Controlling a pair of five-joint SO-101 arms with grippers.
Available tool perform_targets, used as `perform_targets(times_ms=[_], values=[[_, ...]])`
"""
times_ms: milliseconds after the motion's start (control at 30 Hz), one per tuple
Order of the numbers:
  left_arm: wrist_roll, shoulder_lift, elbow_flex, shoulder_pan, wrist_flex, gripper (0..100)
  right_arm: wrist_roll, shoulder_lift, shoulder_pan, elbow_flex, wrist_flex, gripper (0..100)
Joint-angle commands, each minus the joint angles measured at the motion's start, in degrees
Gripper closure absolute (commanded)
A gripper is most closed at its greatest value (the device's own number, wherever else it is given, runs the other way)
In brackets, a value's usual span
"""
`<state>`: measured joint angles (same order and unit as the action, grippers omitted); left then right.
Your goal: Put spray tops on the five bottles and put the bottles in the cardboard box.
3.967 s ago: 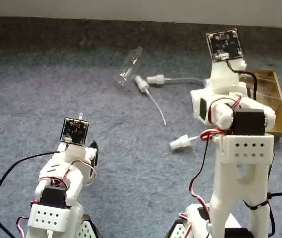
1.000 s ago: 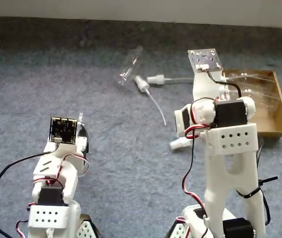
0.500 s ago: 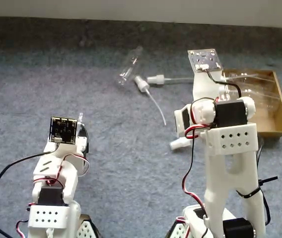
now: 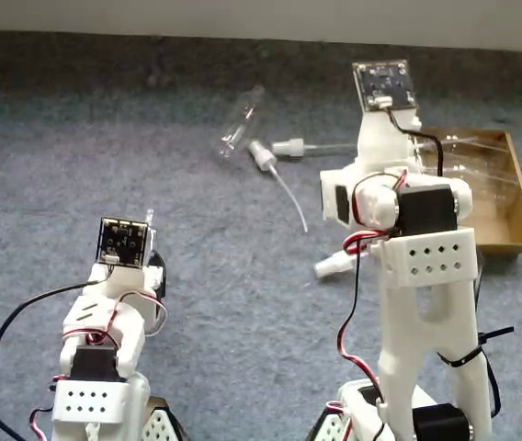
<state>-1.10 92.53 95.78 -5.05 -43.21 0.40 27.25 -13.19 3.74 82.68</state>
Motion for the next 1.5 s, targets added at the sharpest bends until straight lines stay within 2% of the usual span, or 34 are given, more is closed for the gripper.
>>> perform_targets(times_ms=[0,167,333,500,700,833,1167,1300,1467], values=[[-0.4,0.6,-3.1,1.5,-0.2,93,-0.8,0.1,0.4,-1.8,-6.9,62.7],[-0.4,0.6,-3.2,1.3,-0.2,93,-0.8,-7.7,-3.4,0.0,-14.5,62.7],[-0.4,0.6,-3.3,1.2,-0.2,93,-0.8,-18.5,-8.1,-2.3,-17.0,62.7],[-0.4,0.7,-4.6,1.0,-0.4,94,-0.8,-28.3,-8.3,-8.0,-21.2,62.7],[-0.1,0.7,-5.5,-4.4,-0.2,94,-0.4,-39.0,-8.4,-14.3,-27.6,62.7],[-0.1,0.7,-5.1,-3.8,-0.1,94,-0.4,-44.8,-8.3,-17.4,-33.2,62.7],[-0.4,0.7,-4.4,-3.7,0.5,94,-0.4,-54.5,-10.2,-19.6,-50.9,62.7],[-0.4,0.7,-1.5,-3.5,6.2,94,-0.5,-56.6,-14.4,-19.7,-53.6,62.7],[-0.4,0.7,-1.0,-1.9,6.9,94,-0.4,-56.9,-15.3,-19.7,-54.5,62.7]])
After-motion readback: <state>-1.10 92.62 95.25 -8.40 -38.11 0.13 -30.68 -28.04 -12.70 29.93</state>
